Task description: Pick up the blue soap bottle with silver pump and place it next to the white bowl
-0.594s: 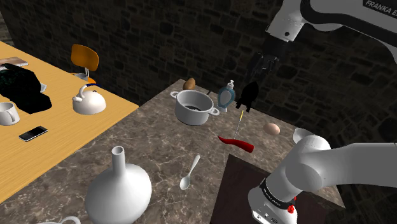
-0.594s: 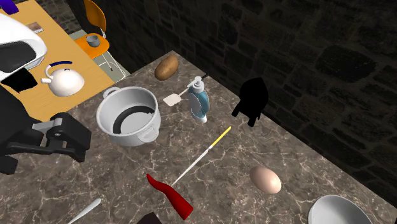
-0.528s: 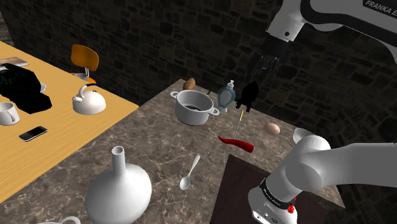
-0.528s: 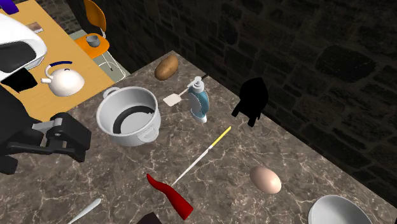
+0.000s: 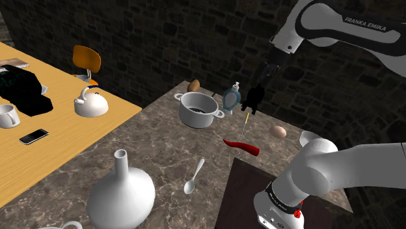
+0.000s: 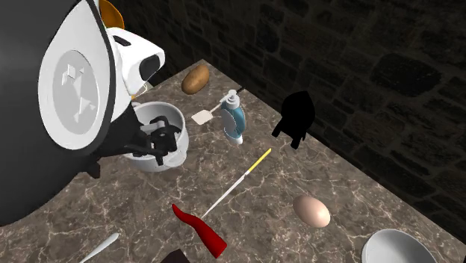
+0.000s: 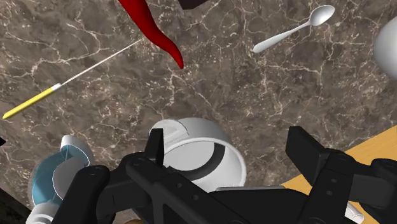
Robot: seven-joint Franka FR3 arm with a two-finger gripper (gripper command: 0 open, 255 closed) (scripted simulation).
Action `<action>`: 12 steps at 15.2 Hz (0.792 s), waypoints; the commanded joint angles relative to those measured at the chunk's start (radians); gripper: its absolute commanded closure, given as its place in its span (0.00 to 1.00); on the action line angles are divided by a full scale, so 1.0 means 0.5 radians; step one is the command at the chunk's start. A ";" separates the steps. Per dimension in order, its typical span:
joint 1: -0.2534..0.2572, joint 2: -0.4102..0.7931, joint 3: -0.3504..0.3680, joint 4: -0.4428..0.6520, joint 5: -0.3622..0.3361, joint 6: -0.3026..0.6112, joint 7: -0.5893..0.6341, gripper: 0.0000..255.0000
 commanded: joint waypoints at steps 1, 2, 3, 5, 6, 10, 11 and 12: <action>-0.002 0.043 -0.103 -0.028 -0.029 0.093 -0.133 0.00; 0.000 0.078 -0.156 -0.030 -0.039 0.139 -0.199 0.00; 0.004 0.116 -0.210 -0.029 -0.046 0.184 -0.266 0.00; 0.016 0.203 -0.320 -0.016 -0.052 0.274 -0.401 0.00; 0.026 0.252 -0.376 -0.005 -0.050 0.318 -0.471 0.00; 0.086 0.479 -0.608 0.075 0.000 0.481 -0.763 0.00; 0.106 0.545 -0.669 0.103 0.026 0.518 -0.841 0.00; 0.129 0.614 -0.730 0.135 0.057 0.552 -0.922 0.00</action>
